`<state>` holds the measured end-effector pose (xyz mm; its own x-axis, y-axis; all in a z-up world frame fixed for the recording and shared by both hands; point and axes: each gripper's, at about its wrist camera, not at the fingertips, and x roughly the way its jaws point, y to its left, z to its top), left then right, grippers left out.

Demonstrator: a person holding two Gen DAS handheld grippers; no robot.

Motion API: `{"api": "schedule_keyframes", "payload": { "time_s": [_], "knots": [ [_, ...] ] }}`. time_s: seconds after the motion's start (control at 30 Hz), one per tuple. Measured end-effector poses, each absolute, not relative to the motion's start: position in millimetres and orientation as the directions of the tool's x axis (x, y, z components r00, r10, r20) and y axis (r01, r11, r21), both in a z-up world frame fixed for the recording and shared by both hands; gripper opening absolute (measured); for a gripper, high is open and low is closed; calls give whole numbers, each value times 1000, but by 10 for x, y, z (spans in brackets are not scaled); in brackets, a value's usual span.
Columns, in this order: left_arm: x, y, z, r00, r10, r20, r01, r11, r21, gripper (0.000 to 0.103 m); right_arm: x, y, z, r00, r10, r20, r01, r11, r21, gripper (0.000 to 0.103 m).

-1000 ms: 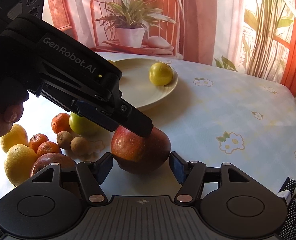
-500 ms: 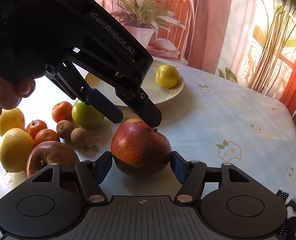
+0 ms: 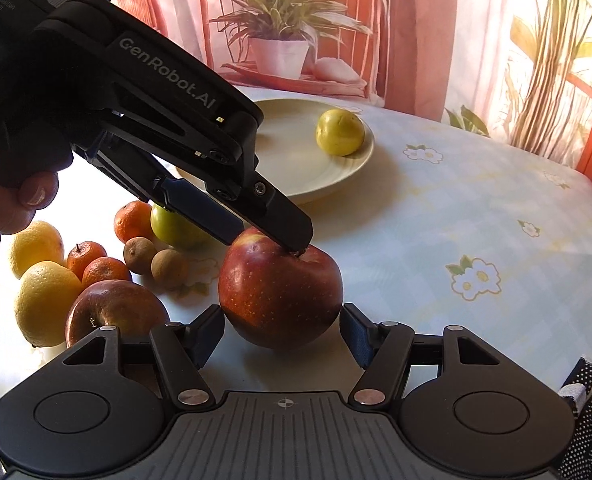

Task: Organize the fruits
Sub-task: 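Close right gripper on the red apple while left tool presses its top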

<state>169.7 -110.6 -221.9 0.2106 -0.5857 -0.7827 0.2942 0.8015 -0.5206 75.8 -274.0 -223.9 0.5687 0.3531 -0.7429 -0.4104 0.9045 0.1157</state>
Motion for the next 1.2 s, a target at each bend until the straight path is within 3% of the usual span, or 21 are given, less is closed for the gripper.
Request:
{"api": "schedule_keyframes", "payload": {
  "time_s": [0.13,0.47,0.8,0.97,1.2],
  "knots": [
    [1659,-1123,-2230,190,-598,-778,310,789,-531,60,771,-2747,-2225,566,365,-739,-415,901,127,60],
    [1691,-1070,-2212,204,-610,-766,284,786,-550,59,643,-2620,-2258,671,286,-684,-448,891,-68,58],
    [1732,-1086,-2261,196,-609,-769,257,788,-559,58,673,-2564,-2278,659,260,-706,-483,866,-131,59],
    [1716,-1073,-2231,202,-593,-779,270,798,-538,58,636,-2659,-2234,639,292,-712,-470,881,-61,59],
    [1679,-1123,-2253,175,-606,-776,288,785,-548,58,706,-2900,-2199,596,390,-702,-398,903,163,59]
  ]
}}
